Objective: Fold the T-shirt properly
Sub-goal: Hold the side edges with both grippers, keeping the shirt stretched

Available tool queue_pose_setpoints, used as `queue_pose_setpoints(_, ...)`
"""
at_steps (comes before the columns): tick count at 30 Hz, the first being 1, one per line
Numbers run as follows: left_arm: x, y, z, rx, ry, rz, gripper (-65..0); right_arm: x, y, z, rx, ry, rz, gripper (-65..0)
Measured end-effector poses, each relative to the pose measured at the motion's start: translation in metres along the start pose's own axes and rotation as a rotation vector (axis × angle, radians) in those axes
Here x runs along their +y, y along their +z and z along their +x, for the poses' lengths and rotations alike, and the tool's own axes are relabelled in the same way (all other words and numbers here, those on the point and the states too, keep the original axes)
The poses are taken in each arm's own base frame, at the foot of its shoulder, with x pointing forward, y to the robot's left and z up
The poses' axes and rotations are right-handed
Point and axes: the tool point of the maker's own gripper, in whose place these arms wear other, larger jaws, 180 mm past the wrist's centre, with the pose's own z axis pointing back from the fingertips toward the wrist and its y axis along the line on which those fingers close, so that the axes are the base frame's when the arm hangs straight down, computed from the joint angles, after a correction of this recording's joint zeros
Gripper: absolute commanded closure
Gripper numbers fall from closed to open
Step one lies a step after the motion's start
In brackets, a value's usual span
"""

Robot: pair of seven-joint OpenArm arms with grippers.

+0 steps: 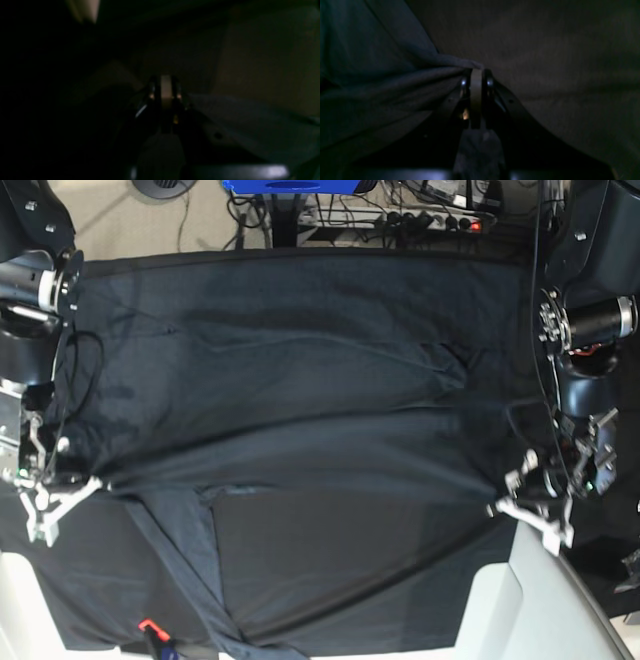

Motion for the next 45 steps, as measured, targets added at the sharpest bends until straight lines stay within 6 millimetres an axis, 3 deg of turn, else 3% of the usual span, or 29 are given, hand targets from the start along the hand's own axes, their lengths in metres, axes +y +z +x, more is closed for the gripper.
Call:
queue_pose_setpoints(4,-0.002,0.001,-0.005,0.020,-0.009,-0.003,0.0,-0.002,0.000,-0.005,0.016,0.001,-0.003,-1.4)
queue_pose_setpoints(11,0.002,0.009,0.016,-0.032,-0.022,0.004,0.0,0.000,0.001,0.006,-0.007,0.001,0.001,-1.4)
queue_pose_setpoints(20,-0.001,0.010,0.020,-0.046,-0.032,-0.002,0.0,0.002,0.001,0.019,-0.070,-0.001,0.005,-1.4)
queue_pose_setpoints(26,-0.004,0.015,0.028,-0.074,-0.053,-0.005,0.0,0.028,-0.003,0.018,-0.056,0.130,0.034,-1.4)
queue_pose_setpoints(31,-0.002,0.014,0.018,-0.057,-0.055,-0.002,0.0,0.029,-0.005,0.027,-0.064,0.116,0.037,-1.4)
queue_pose_setpoints(36,-0.001,0.014,0.015,-0.055,-0.054,0.000,0.0,0.026,-0.011,0.010,-0.009,0.106,0.036,-1.4)
queue_pose_setpoints(39,0.001,0.013,0.011,-0.047,-0.055,0.004,0.0,0.026,-0.011,0.012,-0.013,0.106,0.034,-2.4)
queue_pose_setpoints(41,0.001,0.013,0.010,-0.046,-0.057,0.003,0.0,0.026,-0.011,0.016,-0.024,0.105,0.035,-7.1)
queue_pose_setpoints(45,-0.002,0.012,0.009,-0.044,-0.058,-0.001,0.0,0.028,-0.011,0.014,-0.022,0.103,0.039,-29.7)
